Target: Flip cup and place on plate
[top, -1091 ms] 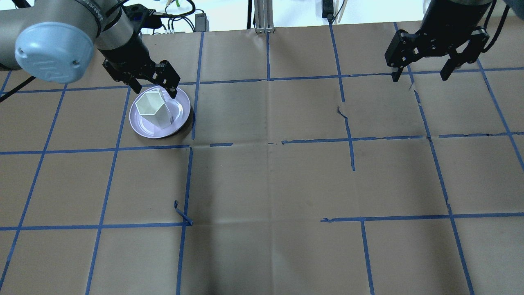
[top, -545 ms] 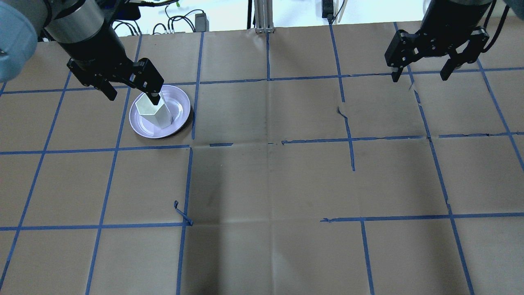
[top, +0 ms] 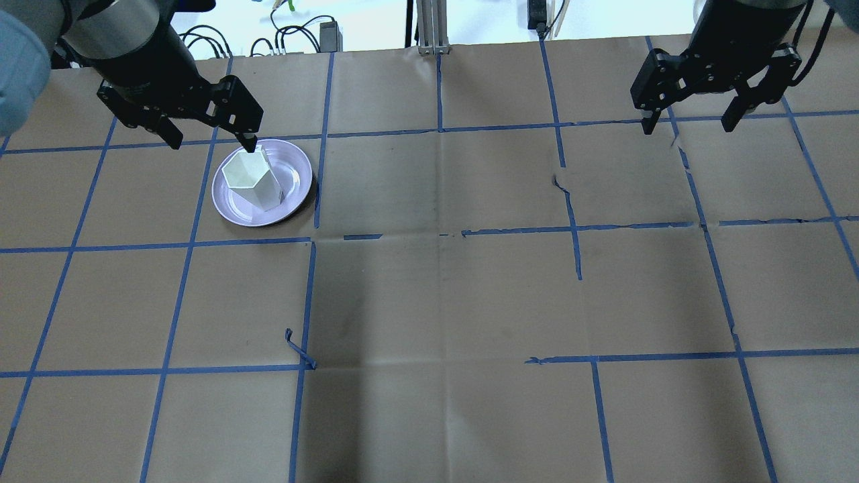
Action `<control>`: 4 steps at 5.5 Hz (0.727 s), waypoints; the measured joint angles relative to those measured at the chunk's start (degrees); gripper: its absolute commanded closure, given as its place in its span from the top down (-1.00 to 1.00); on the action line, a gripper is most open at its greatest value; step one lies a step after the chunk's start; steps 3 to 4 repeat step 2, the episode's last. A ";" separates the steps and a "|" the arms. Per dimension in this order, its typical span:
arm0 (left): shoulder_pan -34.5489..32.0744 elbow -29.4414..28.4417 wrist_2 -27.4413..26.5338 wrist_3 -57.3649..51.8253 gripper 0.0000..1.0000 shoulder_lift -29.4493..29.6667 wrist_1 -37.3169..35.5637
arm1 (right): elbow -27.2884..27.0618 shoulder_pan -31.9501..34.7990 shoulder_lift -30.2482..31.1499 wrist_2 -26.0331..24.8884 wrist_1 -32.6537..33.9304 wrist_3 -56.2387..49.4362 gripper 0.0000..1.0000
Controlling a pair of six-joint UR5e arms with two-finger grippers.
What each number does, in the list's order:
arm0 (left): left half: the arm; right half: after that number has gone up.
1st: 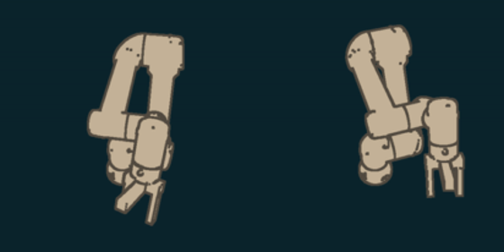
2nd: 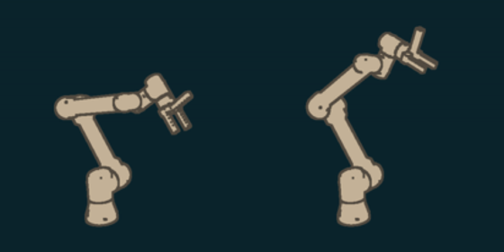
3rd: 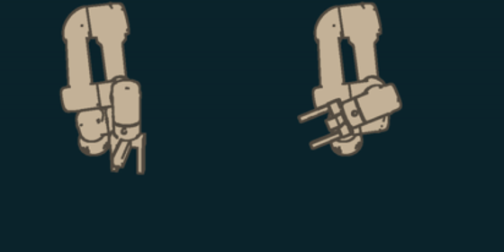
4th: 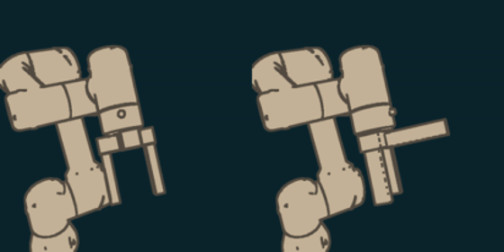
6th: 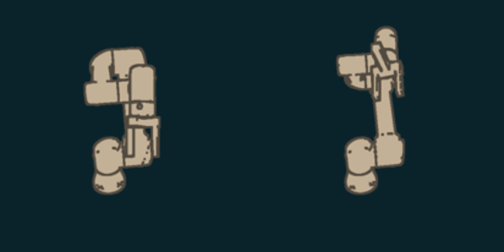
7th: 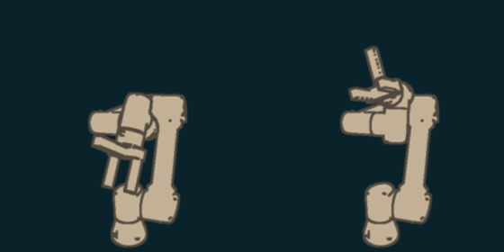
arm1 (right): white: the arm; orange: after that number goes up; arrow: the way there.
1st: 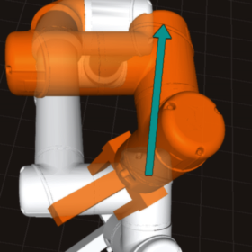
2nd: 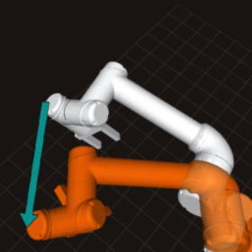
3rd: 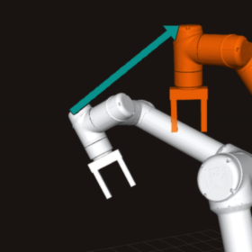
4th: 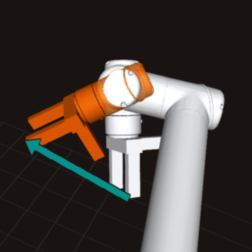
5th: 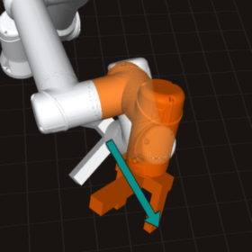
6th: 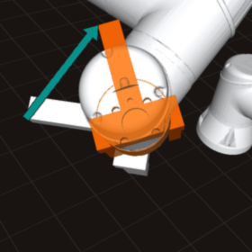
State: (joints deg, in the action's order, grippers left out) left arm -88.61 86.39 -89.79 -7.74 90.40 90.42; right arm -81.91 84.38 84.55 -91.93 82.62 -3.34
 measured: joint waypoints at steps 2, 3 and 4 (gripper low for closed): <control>0.02 0.04 -0.06 -0.08 0.97 -0.35 0.17 | 0.00 0.00 0.00 0.00 0.00 0.00 1.00; 0.02 0.04 -0.06 -0.08 0.97 -0.35 0.17 | 0.00 0.00 0.00 0.00 0.00 0.00 1.00; 0.02 0.04 -0.06 -0.08 0.97 -0.35 0.17 | 0.00 0.00 0.00 0.00 0.00 0.00 1.00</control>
